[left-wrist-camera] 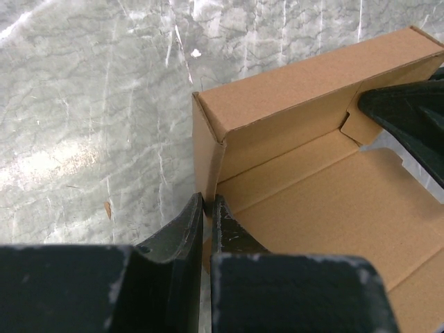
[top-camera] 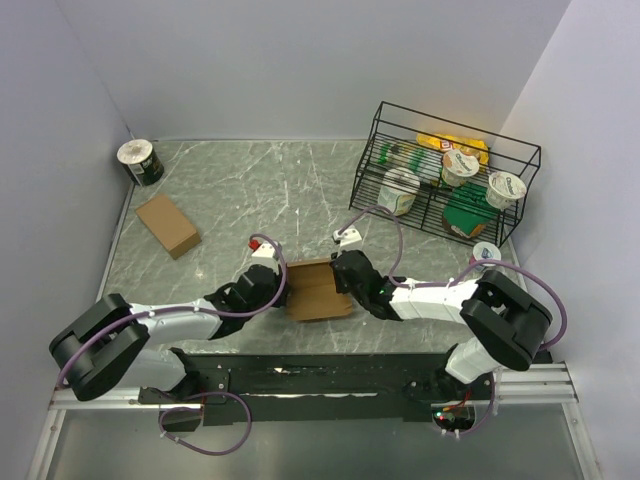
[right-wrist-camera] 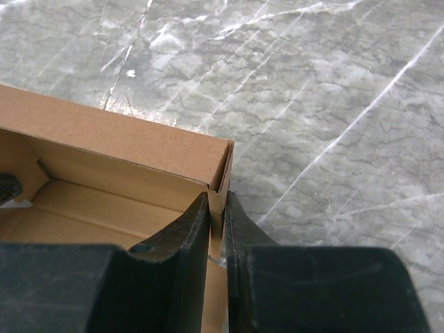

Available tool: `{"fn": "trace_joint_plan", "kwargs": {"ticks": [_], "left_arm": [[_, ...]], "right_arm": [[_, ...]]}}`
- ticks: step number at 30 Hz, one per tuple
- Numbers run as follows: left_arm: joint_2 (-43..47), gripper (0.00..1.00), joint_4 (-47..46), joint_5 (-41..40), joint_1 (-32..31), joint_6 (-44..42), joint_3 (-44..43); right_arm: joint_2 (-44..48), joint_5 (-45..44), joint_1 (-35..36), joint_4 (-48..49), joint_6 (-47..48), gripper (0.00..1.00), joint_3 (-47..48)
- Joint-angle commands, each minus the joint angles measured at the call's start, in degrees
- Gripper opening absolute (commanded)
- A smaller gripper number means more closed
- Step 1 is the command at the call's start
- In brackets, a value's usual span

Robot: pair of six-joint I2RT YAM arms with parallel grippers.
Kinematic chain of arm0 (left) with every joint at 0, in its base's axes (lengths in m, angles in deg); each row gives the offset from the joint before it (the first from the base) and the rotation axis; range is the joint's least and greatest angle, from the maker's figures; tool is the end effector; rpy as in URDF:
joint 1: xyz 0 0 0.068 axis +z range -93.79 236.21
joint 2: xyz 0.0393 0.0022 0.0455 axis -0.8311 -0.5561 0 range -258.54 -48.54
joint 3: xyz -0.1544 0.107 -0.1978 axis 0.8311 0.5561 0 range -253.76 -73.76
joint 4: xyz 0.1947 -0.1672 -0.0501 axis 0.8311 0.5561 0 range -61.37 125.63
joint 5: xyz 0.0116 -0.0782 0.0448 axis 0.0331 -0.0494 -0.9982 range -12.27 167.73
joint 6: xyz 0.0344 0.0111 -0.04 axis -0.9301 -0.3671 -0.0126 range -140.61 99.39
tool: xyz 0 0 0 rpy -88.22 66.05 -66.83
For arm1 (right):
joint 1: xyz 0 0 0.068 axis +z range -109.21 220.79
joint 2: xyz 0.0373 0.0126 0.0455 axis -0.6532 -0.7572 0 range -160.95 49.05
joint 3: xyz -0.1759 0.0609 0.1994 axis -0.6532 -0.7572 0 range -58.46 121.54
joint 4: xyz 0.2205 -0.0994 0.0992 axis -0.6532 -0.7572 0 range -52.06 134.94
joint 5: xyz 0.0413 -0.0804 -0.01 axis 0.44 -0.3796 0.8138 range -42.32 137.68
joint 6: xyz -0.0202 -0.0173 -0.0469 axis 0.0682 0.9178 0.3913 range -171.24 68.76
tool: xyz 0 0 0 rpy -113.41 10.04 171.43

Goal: Fold the paper box

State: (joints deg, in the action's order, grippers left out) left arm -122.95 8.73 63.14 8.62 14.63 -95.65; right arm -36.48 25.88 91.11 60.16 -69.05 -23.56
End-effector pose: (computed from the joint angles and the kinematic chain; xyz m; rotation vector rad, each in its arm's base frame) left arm 0.1666 -0.1690 0.1514 0.0823 2.1740 -0.5772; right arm 0.1944 0.2137 0.1633 -0.3952 2.1151 0.2772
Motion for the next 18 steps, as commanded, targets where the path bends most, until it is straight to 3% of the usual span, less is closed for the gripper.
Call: {"fn": "trace_joint_plan", "kwargs": {"ticks": [1, 18], "left_arm": [[1.46, 0.01, 2.32, -3.51, -0.04, 0.62, -2.45], [0.76, 0.01, 4.34, -7.12, 0.48, -0.35, -4.3]], "right_arm": [[-0.51, -10.36, -1.02, -5.38, -0.04, 0.0, 1.23], [-0.34, -17.31, -0.75, -11.0, -0.92, 0.0, 0.7]]}}
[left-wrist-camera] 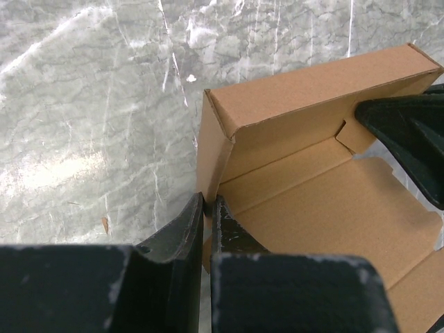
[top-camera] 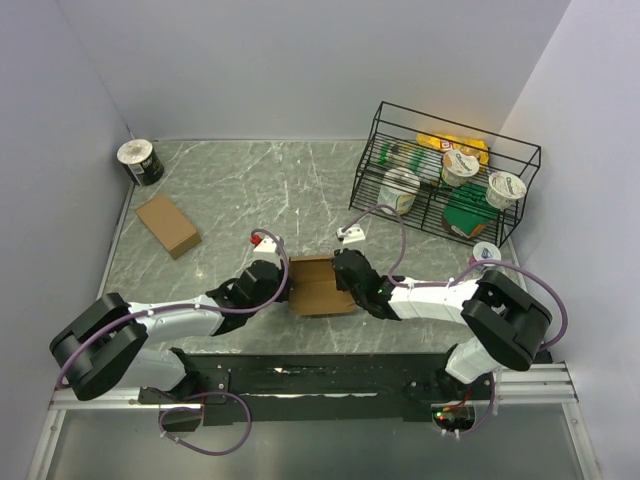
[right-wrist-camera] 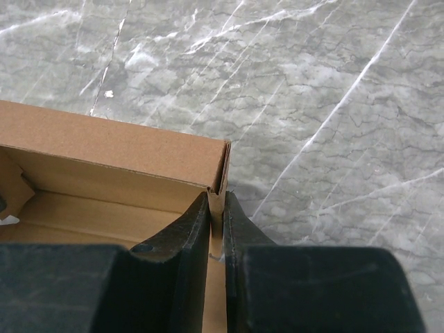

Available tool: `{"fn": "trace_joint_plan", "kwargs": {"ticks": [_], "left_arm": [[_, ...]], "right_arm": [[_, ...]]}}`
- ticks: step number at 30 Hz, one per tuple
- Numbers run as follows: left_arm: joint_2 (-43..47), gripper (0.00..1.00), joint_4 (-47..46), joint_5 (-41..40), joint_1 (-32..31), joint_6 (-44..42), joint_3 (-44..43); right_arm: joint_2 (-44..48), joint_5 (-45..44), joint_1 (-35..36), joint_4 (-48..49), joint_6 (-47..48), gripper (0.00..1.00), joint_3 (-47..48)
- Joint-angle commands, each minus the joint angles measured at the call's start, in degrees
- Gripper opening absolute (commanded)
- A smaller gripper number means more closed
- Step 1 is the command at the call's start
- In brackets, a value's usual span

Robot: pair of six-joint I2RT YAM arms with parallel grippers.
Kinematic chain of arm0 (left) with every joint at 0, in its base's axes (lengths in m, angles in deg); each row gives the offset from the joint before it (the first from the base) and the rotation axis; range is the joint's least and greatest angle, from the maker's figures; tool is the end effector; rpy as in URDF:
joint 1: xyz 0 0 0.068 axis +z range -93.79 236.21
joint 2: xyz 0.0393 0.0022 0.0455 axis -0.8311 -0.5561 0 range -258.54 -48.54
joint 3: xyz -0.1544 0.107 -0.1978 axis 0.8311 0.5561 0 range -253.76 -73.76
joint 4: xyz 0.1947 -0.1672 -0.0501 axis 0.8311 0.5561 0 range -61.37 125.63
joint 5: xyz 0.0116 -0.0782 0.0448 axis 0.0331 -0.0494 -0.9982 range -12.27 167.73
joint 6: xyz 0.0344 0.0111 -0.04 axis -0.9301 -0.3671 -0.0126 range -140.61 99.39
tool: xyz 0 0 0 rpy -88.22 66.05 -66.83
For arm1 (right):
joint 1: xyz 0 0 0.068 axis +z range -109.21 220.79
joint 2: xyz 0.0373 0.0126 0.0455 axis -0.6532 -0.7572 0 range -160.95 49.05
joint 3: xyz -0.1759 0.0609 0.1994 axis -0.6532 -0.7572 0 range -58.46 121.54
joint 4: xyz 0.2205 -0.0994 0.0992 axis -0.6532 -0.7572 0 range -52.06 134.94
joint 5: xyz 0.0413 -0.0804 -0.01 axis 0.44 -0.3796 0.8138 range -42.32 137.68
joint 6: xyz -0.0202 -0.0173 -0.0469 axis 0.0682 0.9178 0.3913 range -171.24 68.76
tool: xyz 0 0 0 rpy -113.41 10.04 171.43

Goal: Fold the paper box

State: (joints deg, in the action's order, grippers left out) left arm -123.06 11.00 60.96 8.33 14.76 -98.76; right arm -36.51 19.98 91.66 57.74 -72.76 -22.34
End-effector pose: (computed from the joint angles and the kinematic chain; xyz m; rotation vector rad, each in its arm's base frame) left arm 0.1727 -0.1755 0.1634 0.0591 2.1507 -0.5549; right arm 0.1953 0.2139 0.1666 -0.2829 2.1158 0.2070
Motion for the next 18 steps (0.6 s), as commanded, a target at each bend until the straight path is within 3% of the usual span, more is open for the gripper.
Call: {"fn": "trace_joint_plan", "kwargs": {"ticks": [1, 8, 18], "left_arm": [[0.87, 0.01, 1.9, -4.67, 1.29, -0.48, -0.85], [1.74, 0.01, 1.81, -3.44, 3.4, -0.57, -0.32], [2.98, 0.01, 0.84, -2.21, 5.69, -1.36, 0.56]], "right_arm": [[0.04, -11.23, -1.13, -8.75, 2.8, 0.0, -0.7], [0.65, -13.16, 0.02, -12.53, 2.27, 0.0, 0.53], [8.39, -12.82, 0.1, -19.21, -0.63, 0.0, -0.87]]}}
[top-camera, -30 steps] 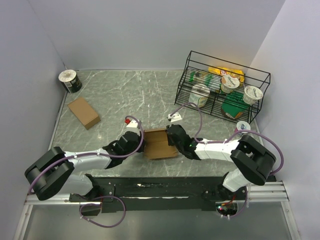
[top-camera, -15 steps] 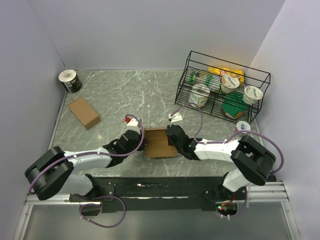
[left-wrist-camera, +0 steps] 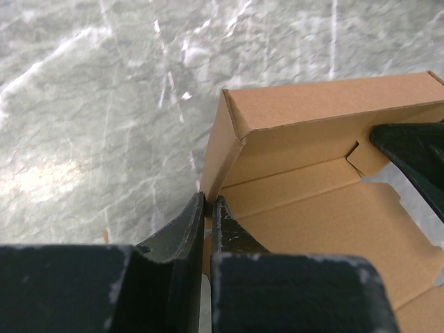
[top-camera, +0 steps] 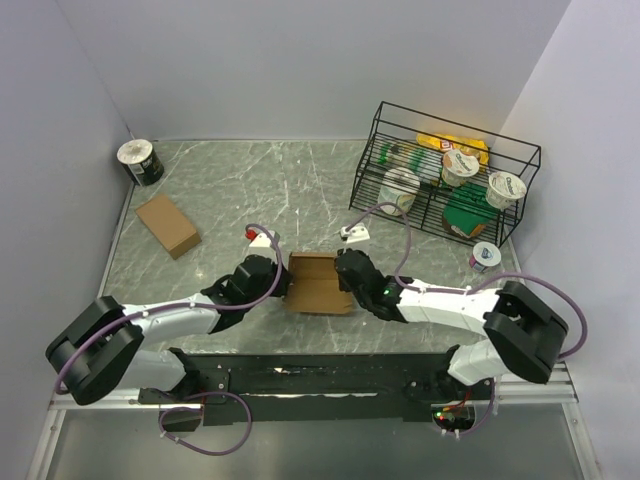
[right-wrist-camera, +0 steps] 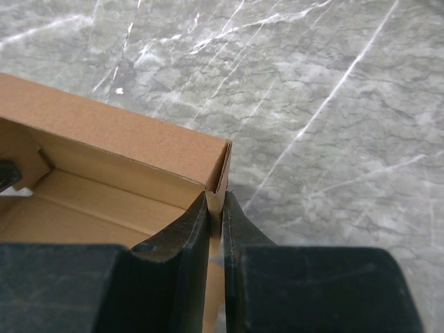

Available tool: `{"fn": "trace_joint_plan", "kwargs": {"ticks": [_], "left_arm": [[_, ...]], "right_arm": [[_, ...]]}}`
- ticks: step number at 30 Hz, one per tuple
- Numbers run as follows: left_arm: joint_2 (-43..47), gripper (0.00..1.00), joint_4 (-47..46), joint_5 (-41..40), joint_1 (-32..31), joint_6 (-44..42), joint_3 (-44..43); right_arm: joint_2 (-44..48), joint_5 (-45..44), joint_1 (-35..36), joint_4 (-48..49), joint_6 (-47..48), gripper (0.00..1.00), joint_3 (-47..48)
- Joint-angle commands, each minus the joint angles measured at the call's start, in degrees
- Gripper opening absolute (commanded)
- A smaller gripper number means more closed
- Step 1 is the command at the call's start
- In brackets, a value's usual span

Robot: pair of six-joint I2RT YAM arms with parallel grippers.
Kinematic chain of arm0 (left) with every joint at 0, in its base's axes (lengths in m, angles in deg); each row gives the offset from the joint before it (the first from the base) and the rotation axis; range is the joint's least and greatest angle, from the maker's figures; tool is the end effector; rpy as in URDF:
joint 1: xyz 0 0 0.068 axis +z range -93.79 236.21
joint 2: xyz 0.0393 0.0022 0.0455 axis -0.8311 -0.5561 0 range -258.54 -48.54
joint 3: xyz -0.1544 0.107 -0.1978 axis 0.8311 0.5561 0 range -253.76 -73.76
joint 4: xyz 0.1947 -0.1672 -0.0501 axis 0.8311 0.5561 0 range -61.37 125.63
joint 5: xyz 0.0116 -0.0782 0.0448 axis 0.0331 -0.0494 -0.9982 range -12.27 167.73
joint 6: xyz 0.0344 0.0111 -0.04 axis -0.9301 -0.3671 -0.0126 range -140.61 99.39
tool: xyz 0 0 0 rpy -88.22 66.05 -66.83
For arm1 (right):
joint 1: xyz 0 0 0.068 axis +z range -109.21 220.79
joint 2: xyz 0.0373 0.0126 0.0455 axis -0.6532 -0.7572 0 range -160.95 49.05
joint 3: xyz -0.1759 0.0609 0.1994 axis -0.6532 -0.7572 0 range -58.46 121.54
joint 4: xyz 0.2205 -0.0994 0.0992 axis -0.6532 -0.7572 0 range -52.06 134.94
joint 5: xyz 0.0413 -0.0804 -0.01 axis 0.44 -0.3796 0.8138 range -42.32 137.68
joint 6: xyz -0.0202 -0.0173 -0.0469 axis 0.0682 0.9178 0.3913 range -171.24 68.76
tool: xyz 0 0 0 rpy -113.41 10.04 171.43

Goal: Fold the paper box

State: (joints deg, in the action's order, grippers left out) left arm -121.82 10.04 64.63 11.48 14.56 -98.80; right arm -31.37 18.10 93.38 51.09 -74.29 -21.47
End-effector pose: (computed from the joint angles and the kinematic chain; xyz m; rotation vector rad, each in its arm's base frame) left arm 0.1808 -0.1676 0.1697 0.0358 2.1317 -0.6068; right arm 0.1833 0.2108 0.1854 -0.2716 2.1149 0.2013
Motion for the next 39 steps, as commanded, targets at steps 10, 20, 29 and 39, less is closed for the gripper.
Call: {"fn": "trace_joint_plan", "kwargs": {"ticks": [10, 20, 29, 39], "left_arm": [[4.01, 0.01, -0.12, -4.39, 2.72, -1.16, 1.92], [2.52, 0.44, -10.5, 5.71, 2.72, 0.42, 3.33], [1.12, 0.73, -17.96, 12.56, 2.72, -0.37, 6.66], [-4.41, 0.75, -22.11, 14.52, 2.72, -1.6, 6.41]], "right_arm": [[5.36, -10.51, -1.53, -14.07, 0.1, 0.0, -2.1], [5.28, -4.52, -0.92, -3.78, 1.95, 0.0, -4.12], [1.68, -0.12, -0.83, -1.76, 1.08, 0.0, -2.98], [0.35, 2.77, -0.83, 0.7, 1.87, 0.0, -3.07]]}}
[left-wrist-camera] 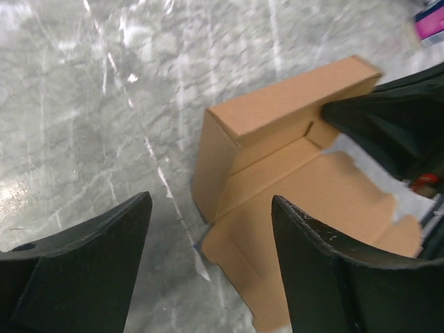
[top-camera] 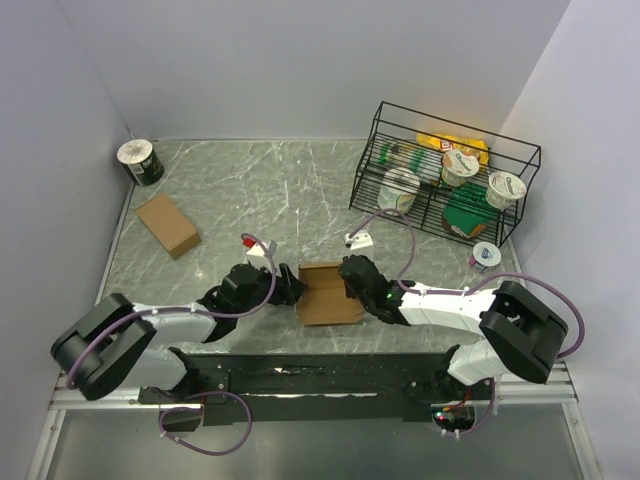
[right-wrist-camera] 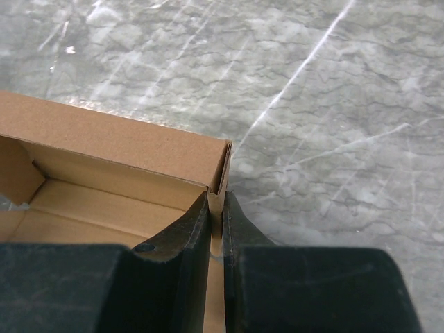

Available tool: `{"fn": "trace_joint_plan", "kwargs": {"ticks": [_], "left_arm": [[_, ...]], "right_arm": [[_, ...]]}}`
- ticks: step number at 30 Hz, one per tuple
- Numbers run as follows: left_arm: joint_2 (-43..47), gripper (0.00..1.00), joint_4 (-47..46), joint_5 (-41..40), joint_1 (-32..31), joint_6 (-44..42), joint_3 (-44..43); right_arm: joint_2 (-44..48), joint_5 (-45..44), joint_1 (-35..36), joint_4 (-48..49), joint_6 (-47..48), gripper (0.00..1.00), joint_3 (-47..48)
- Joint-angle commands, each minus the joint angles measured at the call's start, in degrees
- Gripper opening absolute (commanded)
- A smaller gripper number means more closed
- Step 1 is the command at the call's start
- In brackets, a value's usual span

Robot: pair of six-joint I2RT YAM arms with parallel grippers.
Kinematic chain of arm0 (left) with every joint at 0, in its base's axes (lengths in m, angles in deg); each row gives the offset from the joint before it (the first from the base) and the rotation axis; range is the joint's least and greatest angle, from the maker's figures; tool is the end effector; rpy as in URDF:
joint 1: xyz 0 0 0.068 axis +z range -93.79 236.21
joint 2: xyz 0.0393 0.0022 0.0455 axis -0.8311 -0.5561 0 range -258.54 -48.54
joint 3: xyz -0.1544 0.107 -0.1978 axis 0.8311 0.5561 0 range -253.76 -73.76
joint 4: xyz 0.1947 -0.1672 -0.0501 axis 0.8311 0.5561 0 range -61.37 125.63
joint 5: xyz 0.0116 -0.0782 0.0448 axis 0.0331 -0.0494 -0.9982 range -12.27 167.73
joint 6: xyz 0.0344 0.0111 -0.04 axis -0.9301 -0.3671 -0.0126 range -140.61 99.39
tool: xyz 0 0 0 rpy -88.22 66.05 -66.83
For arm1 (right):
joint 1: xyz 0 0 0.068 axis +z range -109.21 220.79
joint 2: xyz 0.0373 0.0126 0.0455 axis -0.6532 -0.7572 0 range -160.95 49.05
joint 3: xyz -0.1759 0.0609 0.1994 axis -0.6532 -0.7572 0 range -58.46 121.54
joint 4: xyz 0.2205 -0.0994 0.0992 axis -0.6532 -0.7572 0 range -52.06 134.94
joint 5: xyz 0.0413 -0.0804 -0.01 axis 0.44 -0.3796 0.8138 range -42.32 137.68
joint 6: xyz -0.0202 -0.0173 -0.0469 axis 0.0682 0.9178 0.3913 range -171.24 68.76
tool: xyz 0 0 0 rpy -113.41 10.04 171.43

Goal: Fold the paper box

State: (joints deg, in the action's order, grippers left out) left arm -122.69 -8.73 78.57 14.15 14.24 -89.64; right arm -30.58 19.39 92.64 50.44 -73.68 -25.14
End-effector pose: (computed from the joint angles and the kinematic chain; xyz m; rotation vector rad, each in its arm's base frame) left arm 0.1706 -0.1545 0.1515 0.1390 2.0409 -0.8874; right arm 0.1769 0.1979 0.1686 -0.3094 2.1668 0.1640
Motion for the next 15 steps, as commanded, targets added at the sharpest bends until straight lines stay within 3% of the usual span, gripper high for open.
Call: {"fn": "trace_joint_plan", "kwargs": {"ticks": [1, 4, 5, 11, 15], "left_arm": [[-5.2, 0.73, -2.72, -0.31, 0.05, -0.93, -3.45], [-7.05, 0.65, -2.45, -3.12, 0.05, -1.36, -5.04], [-7.41, 0.57, -2.19, -3.65, 0.14, -1.71, -5.82], [-9.17, 0.3, 0.45, -7.34, -0.47, -4.26, -8.2], [-10.4, 0.17, 0.98, -8.22, -1.61, -4.88, -8.56]], "right_arm": [[-0.52, 1.75, -0.09, 1.45, 1.34, 0.0, 0.6], [-0.78, 2.37, -0.09, 2.06, 1.78, 0.0, 0.26], [-0.87, 2.45, 0.0, 2.06, 1.87, 0.0, 0.25], [-1.57, 2.02, -0.09, 1.62, 2.13, 0.0, 0.69], [-2.01, 1.05, -0.09, 0.4, 1.87, 0.0, 1.31]]}}
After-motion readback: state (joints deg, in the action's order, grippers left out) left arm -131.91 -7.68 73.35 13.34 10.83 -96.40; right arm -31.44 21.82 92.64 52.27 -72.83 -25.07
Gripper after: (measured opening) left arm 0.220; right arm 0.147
